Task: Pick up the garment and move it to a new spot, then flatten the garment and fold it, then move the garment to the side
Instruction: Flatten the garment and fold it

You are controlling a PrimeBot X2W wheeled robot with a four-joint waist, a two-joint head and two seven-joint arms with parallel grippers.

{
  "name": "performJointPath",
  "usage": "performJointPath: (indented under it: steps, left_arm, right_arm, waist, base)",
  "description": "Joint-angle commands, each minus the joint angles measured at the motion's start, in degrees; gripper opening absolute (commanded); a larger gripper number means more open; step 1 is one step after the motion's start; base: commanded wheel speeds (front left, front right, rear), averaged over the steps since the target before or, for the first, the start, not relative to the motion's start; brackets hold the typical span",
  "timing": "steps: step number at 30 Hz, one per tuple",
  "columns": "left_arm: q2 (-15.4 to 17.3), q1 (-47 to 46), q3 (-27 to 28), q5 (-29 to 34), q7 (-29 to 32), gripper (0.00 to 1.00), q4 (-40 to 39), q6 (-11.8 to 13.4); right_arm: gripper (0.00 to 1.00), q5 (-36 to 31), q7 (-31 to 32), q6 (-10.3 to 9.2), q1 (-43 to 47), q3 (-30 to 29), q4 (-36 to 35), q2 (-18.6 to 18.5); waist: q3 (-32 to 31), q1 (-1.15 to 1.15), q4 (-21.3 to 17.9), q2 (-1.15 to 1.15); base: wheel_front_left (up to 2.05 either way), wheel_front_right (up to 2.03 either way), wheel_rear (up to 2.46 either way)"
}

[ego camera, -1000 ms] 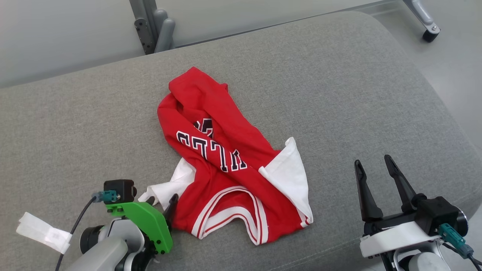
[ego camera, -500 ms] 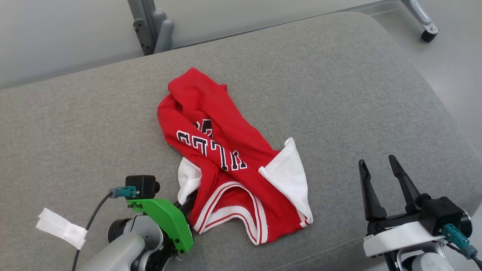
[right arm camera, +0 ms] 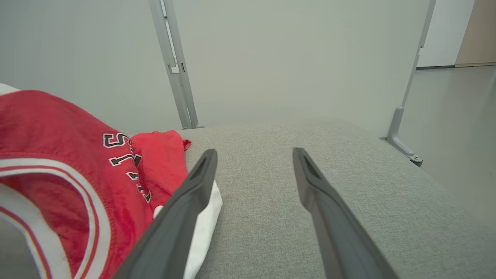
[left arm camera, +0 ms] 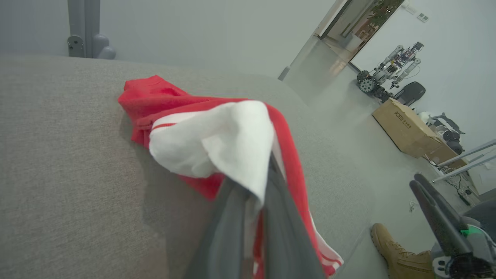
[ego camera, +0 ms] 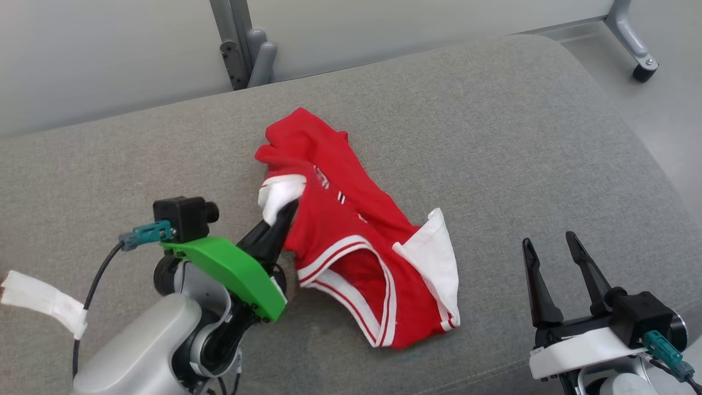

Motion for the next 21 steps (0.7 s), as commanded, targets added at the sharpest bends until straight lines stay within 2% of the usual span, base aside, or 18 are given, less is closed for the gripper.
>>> performJointPath:
  steps: [1, 4, 6, 9, 15, 21]
  left_arm:
    - [-0.42, -0.82, 0.07, 0.33, 0.11, 0.00, -0.49, 0.07]
    - [-2.83, -2.62, 0.21, -1.05, 1.14, 0.00, -2.98, -0.03]
    - [-4.45, -4.94, -0.48, 0.15, 1.77, 0.00, -2.77, 0.64]
    - [-9.02, -8.00, -1.74, 0.67, 2.66, 0.00, -0.95, 0.93]
    - [-15.32, -14.97, -1.88, 2.75, 1.44, 0.00, 8.29, 0.68]
    - [-20.02, -21.13, 1.28, 3.98, -3.40, 0.00, 17.92, 0.12]
  right_arm:
    - [1.00, -0.16, -0.04, -0.02, 0.30, -0.08, 0.02, -0.04]
    - [1.00, -0.05, -0.04, -0.02, 0.19, 0.22, 0.21, 0.00]
    - [1.00, 0.15, -0.04, -0.02, -0.20, 0.63, 0.38, 0.02]
    - [1.00, 0.64, -0.04, -0.02, -0.97, 1.28, 0.52, 0.08]
    - [1.00, 1.07, -0.04, -0.02, -1.70, 2.06, 1.02, 0.32]
    - [1.00, 1.36, -0.04, -0.02, -1.34, 2.06, 1.40, 0.46]
  waist:
    - [-0.11, 0.00, 0.11, 0.00]
    - [-0.42, 0.00, 0.04, 0.00]
    - [-0.46, 0.00, -0.35, 0.00]
    - [-0.42, 0.00, -1.49, 0.00]
    - [-0.03, 0.00, -5.59, 0.00]
    - [-0.09, 0.00, -9.53, 0.00]
  base:
    - [0.00, 0.00, 0.00]
    - [0.00, 0.00, 0.00]
    - [0.00, 0.00, 0.00]
    - [0.00, 0.00, 0.00]
    - [0.00, 0.00, 0.00]
    - [0.00, 0.00, 0.00]
